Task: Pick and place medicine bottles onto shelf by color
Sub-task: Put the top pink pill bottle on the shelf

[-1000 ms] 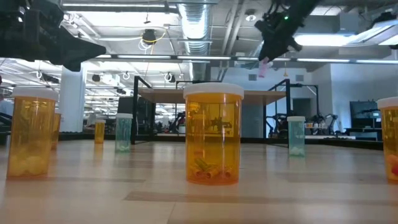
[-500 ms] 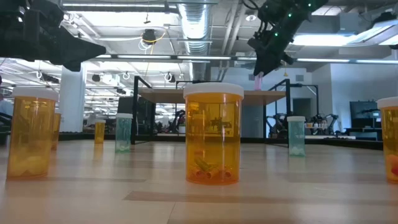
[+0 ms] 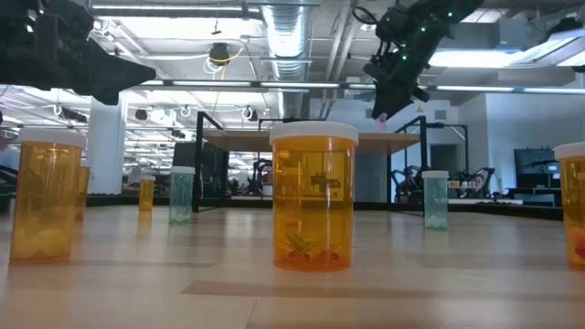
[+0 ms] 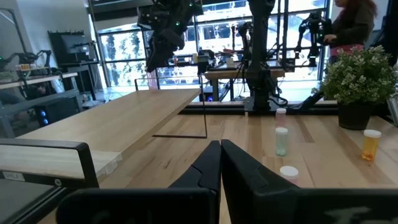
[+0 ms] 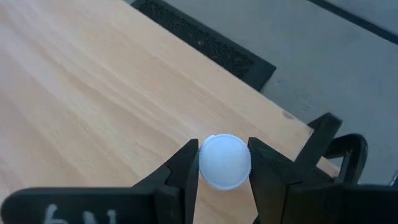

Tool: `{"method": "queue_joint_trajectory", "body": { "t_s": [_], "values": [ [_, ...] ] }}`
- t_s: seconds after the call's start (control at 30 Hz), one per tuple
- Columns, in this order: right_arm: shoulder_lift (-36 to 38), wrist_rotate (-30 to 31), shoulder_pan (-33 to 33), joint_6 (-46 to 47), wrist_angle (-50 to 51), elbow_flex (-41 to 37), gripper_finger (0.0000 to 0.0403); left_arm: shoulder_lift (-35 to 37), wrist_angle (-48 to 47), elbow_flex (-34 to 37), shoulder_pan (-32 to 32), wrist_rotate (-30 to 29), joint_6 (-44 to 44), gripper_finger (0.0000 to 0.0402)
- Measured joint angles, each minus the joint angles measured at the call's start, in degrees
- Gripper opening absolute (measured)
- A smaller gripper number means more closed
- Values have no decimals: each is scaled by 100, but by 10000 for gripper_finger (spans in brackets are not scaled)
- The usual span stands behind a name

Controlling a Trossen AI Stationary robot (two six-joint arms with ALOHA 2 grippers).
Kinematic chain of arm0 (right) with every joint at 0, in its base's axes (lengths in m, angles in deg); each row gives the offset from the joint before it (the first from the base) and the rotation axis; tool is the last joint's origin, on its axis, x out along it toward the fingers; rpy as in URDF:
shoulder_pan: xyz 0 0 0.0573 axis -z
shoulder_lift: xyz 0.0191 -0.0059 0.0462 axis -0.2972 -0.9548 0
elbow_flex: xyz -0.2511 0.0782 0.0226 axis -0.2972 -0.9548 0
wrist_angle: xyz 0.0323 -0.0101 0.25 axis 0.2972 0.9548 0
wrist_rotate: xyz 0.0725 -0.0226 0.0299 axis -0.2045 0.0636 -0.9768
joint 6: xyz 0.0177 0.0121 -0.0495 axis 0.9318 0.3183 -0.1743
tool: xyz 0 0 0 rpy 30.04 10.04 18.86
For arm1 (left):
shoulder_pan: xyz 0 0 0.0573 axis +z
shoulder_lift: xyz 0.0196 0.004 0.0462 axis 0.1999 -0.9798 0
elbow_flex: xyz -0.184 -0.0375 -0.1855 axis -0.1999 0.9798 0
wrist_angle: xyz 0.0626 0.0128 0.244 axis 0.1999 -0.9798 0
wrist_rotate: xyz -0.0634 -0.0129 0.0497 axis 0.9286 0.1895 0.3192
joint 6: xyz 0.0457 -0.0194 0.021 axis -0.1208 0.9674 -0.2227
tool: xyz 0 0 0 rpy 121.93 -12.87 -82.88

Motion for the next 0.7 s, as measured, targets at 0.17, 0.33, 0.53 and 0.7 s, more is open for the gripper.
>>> {"method": "queue_joint_trajectory", "body": {
  "t_s": [0.17,0.33,0.53,0.7],
  "values": [
    [5,0,12,0,-12,2,137,0,0,-2,1,0,0,0],
    [5,1,44,-5,-19,2,141,-2,0,-2,2,0,0,0],
    [5,9,79,-15,-16,2,141,-1,0,-1,1,0,0,0],
    [5,20,81,-44,-62,2,149,-1,0,-2,0,0,0,0]
  ]
}}
